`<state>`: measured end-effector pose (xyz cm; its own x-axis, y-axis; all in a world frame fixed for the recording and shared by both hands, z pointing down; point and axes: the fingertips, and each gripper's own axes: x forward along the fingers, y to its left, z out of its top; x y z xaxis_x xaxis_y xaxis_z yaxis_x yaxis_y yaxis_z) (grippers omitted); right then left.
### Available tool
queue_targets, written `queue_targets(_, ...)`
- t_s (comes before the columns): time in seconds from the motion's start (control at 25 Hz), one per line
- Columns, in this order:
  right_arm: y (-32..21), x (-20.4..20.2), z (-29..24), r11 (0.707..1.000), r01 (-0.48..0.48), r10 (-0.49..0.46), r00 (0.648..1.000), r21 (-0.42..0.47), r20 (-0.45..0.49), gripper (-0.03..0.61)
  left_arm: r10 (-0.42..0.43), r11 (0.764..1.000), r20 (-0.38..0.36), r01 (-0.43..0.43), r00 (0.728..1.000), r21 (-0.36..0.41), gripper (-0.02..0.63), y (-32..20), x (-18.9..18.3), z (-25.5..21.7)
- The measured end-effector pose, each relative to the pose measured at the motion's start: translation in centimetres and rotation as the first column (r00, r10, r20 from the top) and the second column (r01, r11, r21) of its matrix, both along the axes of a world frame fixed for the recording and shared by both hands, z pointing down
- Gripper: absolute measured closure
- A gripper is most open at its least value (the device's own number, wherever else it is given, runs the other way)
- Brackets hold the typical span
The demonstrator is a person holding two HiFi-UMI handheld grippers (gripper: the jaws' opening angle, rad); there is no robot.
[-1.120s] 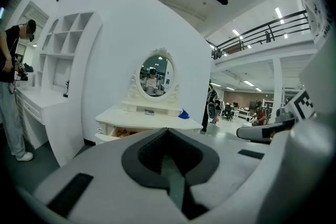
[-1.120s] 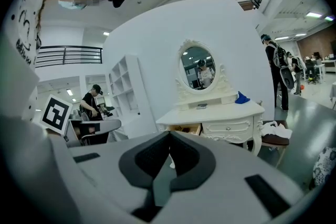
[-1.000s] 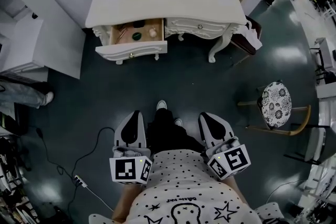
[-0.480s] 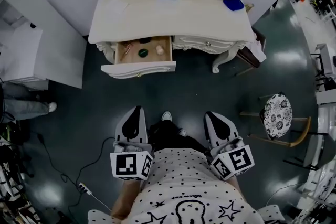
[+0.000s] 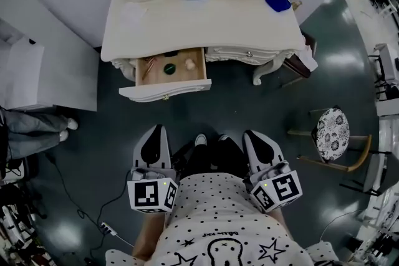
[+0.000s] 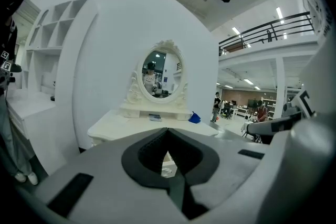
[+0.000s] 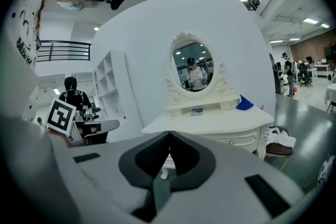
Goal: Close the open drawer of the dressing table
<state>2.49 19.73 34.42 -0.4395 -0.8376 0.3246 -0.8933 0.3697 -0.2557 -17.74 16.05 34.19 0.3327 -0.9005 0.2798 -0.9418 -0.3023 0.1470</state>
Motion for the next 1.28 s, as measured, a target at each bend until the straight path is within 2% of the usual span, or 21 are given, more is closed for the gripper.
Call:
queue_targets(0.28, -2.9, 0.8, 0.8, 0.999, 0.032, -0.031, 0.999, -0.020, 0.012, 0.569, -0.043, 0.999, 0.008, 0.043, 0.999, -0.017, 0.601, -2.3, 0.5, 0.6)
queue_targets(0.52, -8.1, 3.2, 1.1, 0.995, 0.097, -0.096, 0.995, -0.017, 0.020, 0.569, -0.134, 0.991, 0.021, 0.134, 0.991, -0.022, 0.601, -6.2, 1.5, 0.8)
queue_targets(0.88, -16.5, 9.3, 0.8, 0.987, 0.162, -0.162, 0.987, 0.007, 0.019, 0.569, -0.294, 0.955, 0.055, 0.293, 0.954, 0.040, 0.601, -12.9, 3.6, -0.3)
queue_targets(1.04, -18.6, 11.5, 0.9, 0.983, 0.181, -0.181, 0.983, 0.009, 0.017, 0.569, -0.345, 0.938, 0.075, 0.342, 0.936, 0.051, 0.601, -14.3, 4.1, -0.4)
queue_targets(1.28, -20.4, 12.7, 1.5, 0.979, 0.202, -0.202, 0.979, -0.002, 0.012, 0.569, -0.389, 0.921, 0.107, 0.386, 0.915, 0.045, 0.601, -15.4, 3.5, 0.3)
